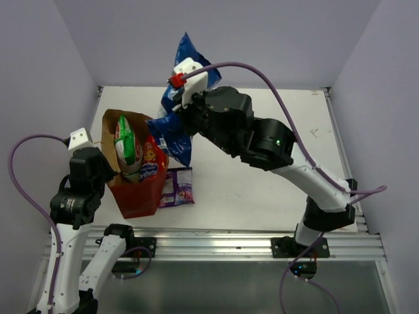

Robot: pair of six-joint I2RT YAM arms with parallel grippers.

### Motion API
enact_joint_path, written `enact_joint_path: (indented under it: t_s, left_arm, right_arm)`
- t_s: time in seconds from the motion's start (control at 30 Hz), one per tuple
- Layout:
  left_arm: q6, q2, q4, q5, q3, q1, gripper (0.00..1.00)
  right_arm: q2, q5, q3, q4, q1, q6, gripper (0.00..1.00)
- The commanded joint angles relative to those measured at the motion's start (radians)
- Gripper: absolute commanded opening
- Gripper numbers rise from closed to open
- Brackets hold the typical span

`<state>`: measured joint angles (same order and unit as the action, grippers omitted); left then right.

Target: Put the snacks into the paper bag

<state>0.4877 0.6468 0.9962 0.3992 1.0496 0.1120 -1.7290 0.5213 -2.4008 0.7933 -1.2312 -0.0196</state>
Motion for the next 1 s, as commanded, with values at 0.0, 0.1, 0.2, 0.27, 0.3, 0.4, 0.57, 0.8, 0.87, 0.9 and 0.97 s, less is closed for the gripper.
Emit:
enact_joint_path:
  t_s: [0.0, 0.1, 0.2, 0.27, 0.3, 0.4, 0.57, 0.8, 0.87, 0.9, 0.97]
  left_arm:
    - [-0.009, -0.012, 0.015, -0.017, 0.018, 0.003, 0.0]
    - [-0.006, -0.016, 0.021, -0.014, 0.02, 0.005, 0.0]
    - [0.0, -0.024, 0.032, -0.008, 0.02, 0.003, 0.0]
    - [0.003, -0.035, 0.041, -0.003, 0.02, 0.003, 0.0]
    - [0.005, -0.035, 0.044, -0.002, 0.021, 0.003, 0.0]
    - [0.012, -0.045, 0.055, 0.01, 0.026, 0.003, 0.0]
    - [0.017, -0.05, 0.058, 0.021, 0.026, 0.003, 0.0]
    - [0.023, -0.052, 0.047, 0.018, 0.024, 0.003, 0.0]
    - [0.025, -0.053, 0.047, 0.018, 0.024, 0.003, 0.0]
    - [0.025, -0.058, 0.048, 0.02, 0.024, 0.003, 0.0]
    - [0.026, -0.059, 0.055, 0.021, 0.024, 0.003, 0.0]
  right_arm:
    - [-0.067, -0.302, 0.069, -0.32, 0.067, -0.031, 0.0]
    - [-0.142, -0.517, 0.045, -0.451, 0.119, 0.144, 0.0]
    - [-0.237, -0.607, -0.053, -0.499, 0.122, 0.233, 0.0]
    - [-0.277, -0.639, -0.095, -0.506, 0.122, 0.247, 0.0]
    - [-0.291, -0.652, -0.112, -0.514, 0.125, 0.265, 0.0]
    - [-0.32, -0.681, -0.074, -0.519, 0.127, 0.308, 0.0]
    - [-0.252, -0.74, 0.156, -0.601, 0.125, 0.421, 0.0]
    - [-0.236, -0.774, 0.405, -0.571, 0.087, 0.455, 0.0]
    - [-0.241, -0.781, 0.437, -0.563, 0.085, 0.454, 0.0]
    - [-0.253, -0.768, 0.437, -0.53, 0.085, 0.44, 0.0]
    - [-0.282, -0.764, 0.414, -0.484, 0.084, 0.431, 0.0]
